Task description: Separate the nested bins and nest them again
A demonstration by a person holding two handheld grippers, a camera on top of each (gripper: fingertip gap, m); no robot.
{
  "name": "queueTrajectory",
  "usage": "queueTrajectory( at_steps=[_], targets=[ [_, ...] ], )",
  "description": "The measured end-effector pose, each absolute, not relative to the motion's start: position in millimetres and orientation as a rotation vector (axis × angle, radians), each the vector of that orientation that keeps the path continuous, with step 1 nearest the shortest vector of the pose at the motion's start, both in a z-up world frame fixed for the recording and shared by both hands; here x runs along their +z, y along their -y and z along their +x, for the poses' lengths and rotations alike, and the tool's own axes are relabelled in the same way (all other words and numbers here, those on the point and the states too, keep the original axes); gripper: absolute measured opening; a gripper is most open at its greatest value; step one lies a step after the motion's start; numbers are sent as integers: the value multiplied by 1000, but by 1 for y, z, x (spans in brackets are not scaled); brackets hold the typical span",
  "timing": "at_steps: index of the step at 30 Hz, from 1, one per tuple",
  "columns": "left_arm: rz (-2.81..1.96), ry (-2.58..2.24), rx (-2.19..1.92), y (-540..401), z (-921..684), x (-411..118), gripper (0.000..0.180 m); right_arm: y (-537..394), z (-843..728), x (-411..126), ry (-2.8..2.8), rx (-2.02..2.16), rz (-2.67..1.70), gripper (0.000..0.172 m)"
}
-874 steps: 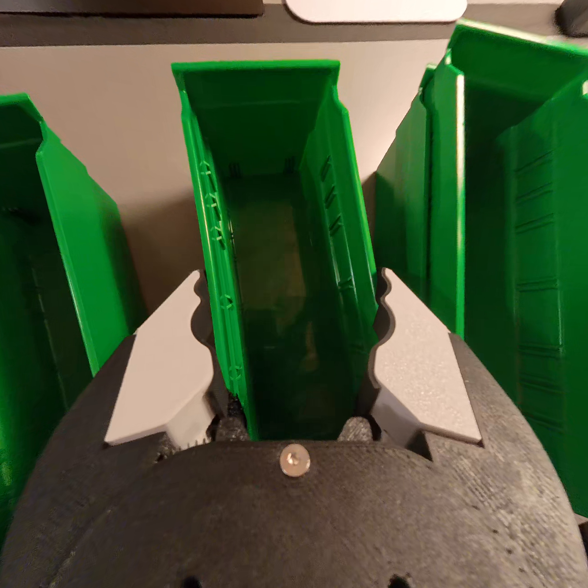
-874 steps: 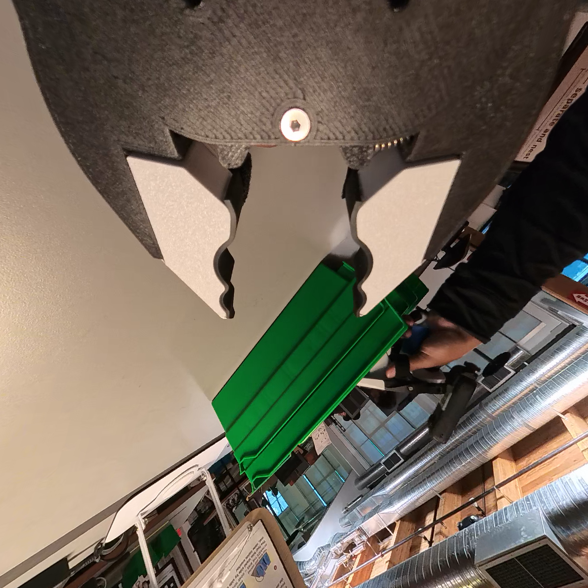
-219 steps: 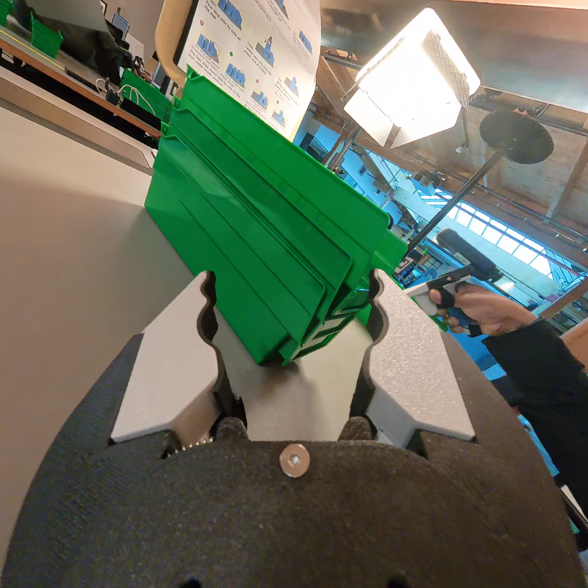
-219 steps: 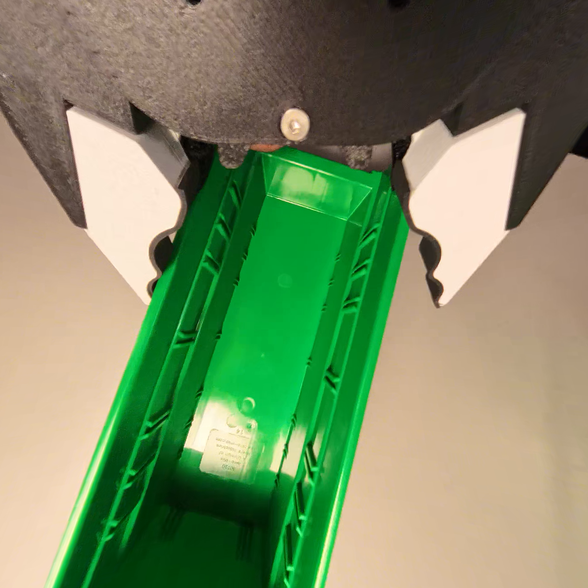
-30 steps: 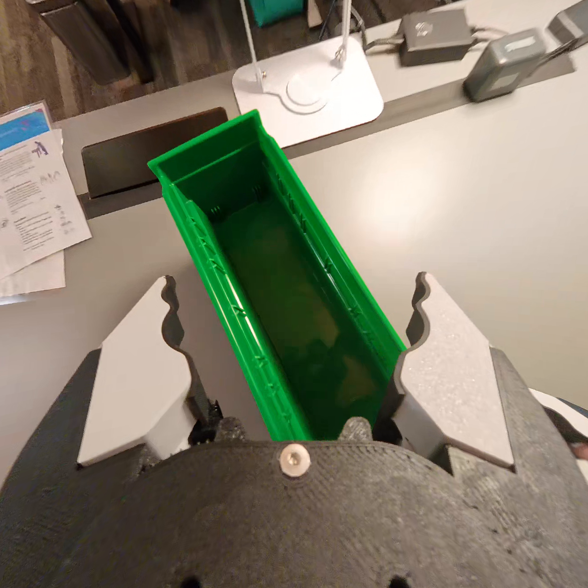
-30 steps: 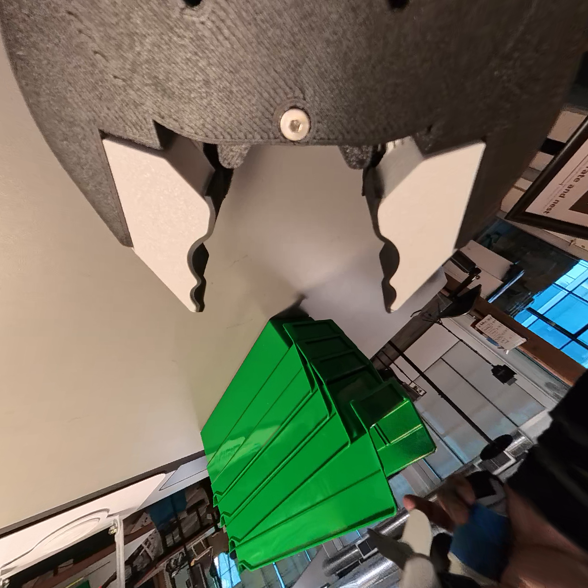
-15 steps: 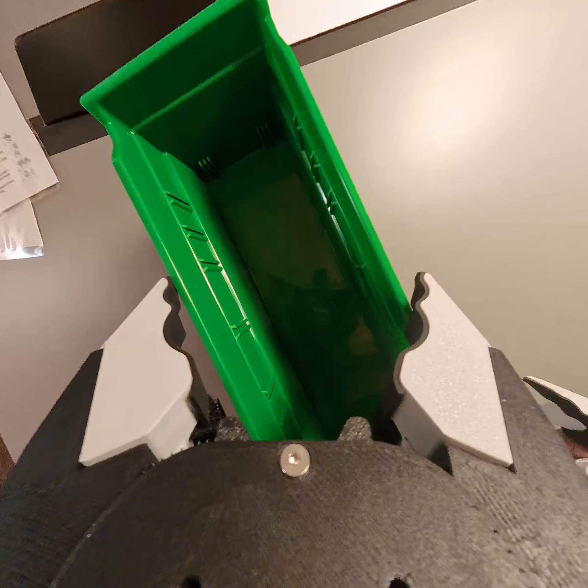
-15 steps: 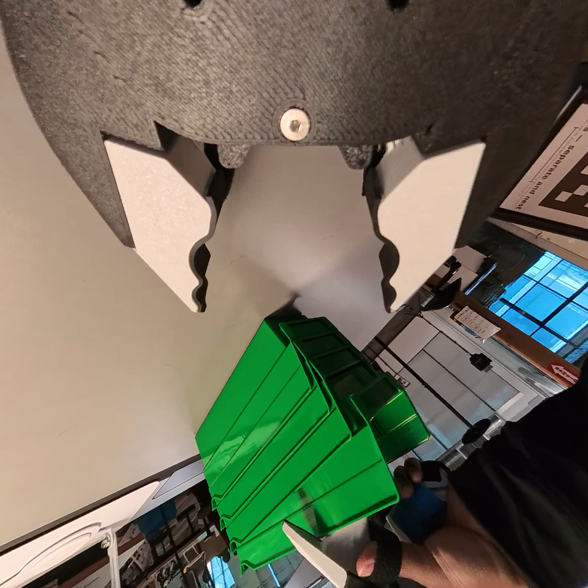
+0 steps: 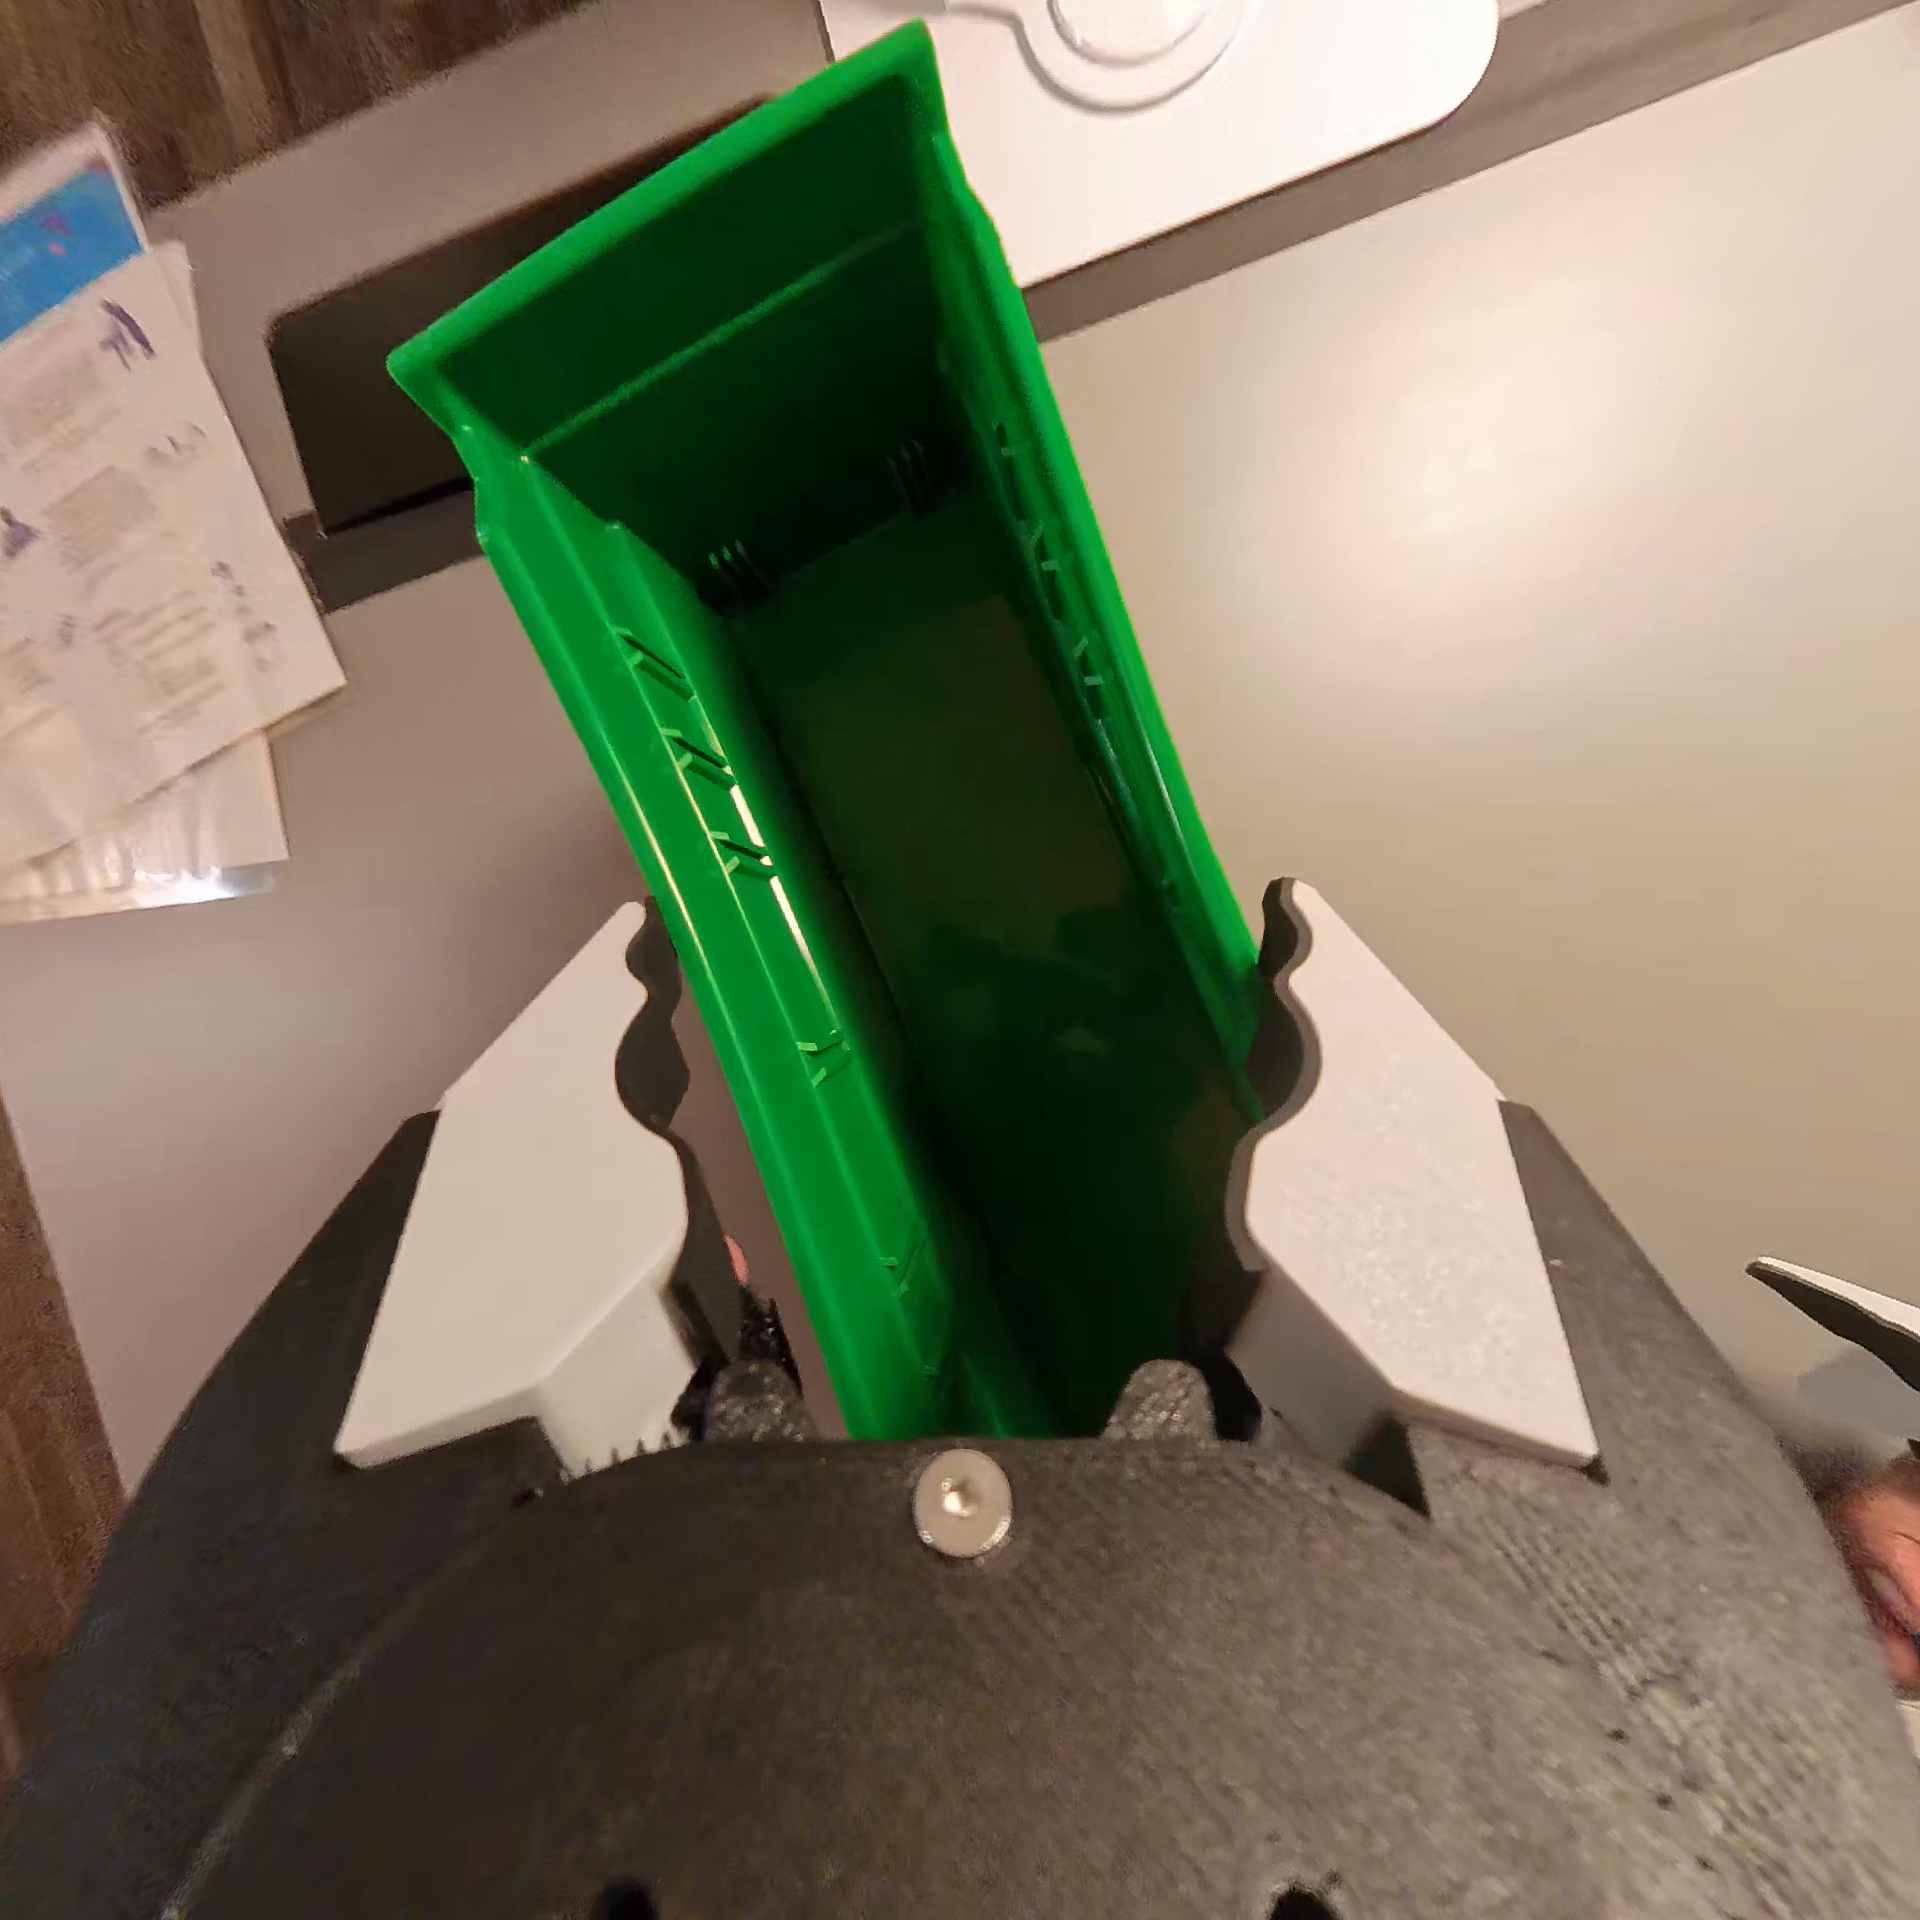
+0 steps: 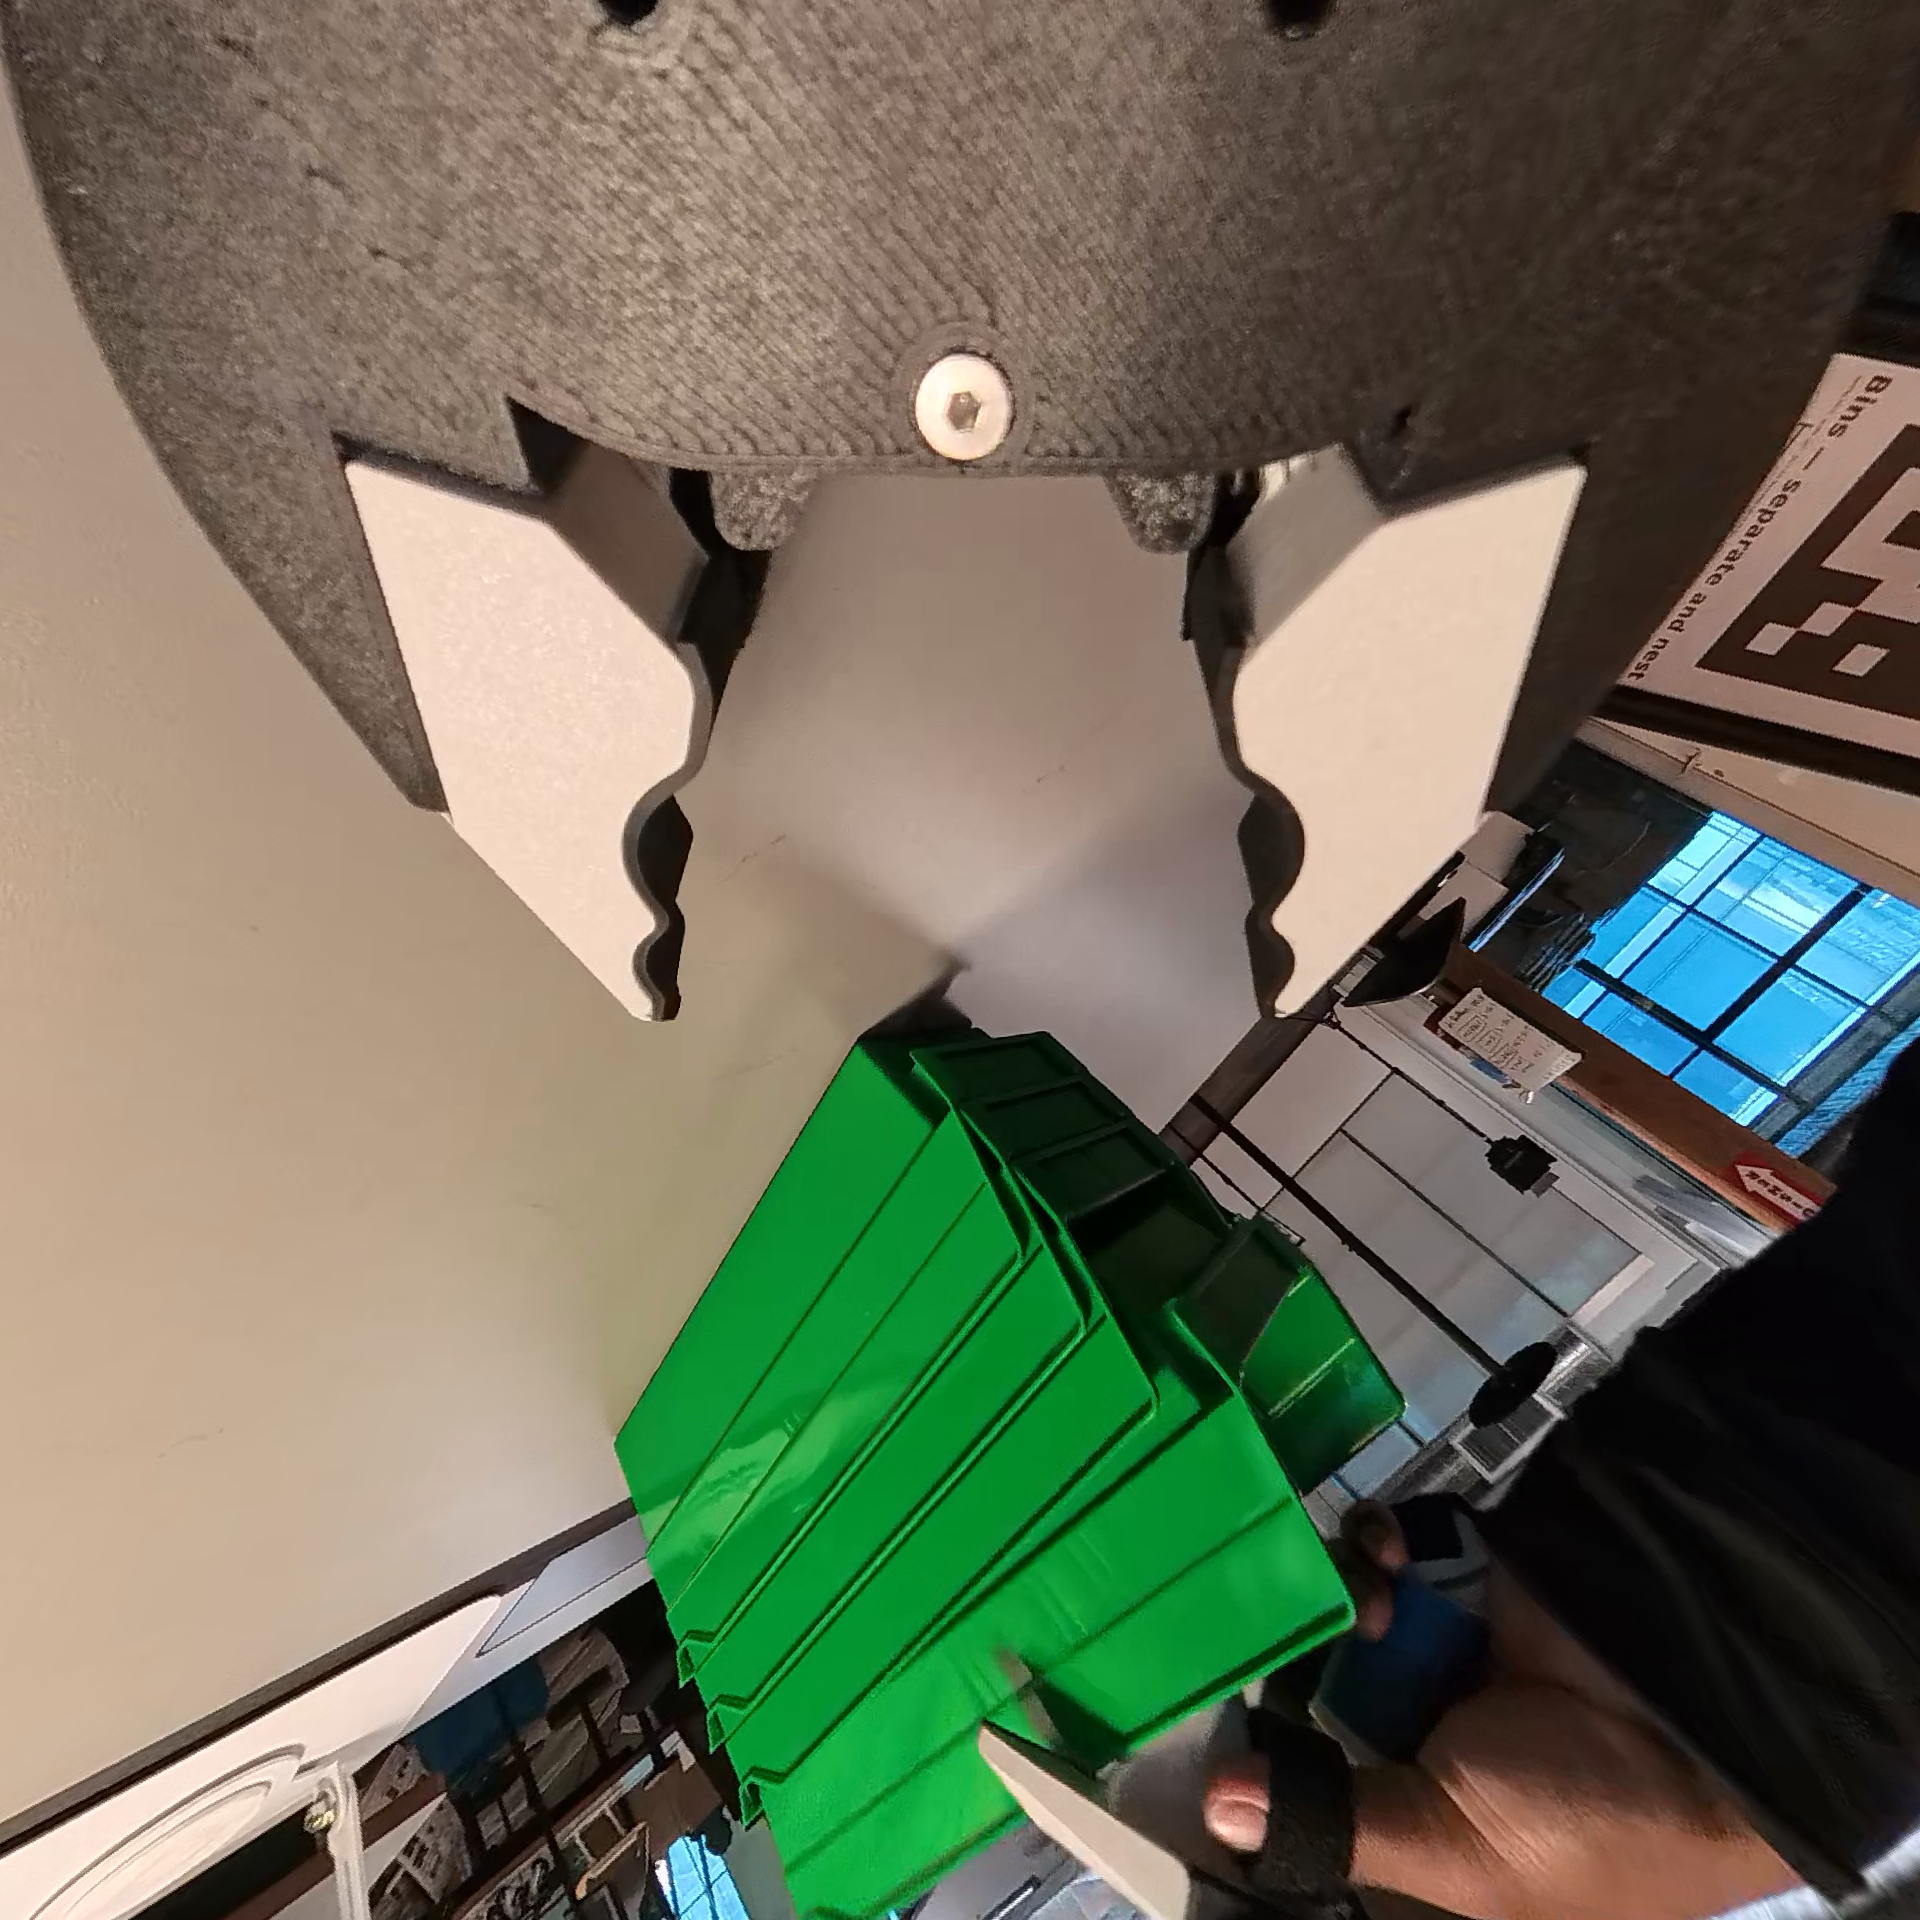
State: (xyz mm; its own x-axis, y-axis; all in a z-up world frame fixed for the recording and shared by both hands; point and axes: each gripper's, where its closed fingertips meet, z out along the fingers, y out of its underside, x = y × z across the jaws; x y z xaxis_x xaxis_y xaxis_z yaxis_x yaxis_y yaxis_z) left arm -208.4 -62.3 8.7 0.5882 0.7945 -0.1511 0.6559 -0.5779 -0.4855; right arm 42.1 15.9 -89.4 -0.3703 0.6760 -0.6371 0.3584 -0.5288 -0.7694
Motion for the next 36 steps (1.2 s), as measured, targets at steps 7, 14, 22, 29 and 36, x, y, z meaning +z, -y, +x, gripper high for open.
queueTrajectory(
  at_steps=[7, 14, 22, 29, 36],
  targets=[
    [-2371, 1086, 557, 63, -202, 54, 110, -16, 43, -88, 1373, 2006, -1602, 109],
    [-2219, 1051, 520, 89, -190, 101, 109, -16, 44, -86, 1367, 2027, -1590, 109],
    [-2173, 1115, 568, 173, -201, 99, 109, -16, 43, -87, 1371, 2021, -1596, 109],
    [-2282, 1156, 489, 221, -213, 14, 109, -16, 44, -86, 1368, 2019, -1584, 109],
    [-2417, 1179, 521, 247, -221, -64, 110, -9, 45, -88, 1419, 2022, -1582, 109]
  ],
)
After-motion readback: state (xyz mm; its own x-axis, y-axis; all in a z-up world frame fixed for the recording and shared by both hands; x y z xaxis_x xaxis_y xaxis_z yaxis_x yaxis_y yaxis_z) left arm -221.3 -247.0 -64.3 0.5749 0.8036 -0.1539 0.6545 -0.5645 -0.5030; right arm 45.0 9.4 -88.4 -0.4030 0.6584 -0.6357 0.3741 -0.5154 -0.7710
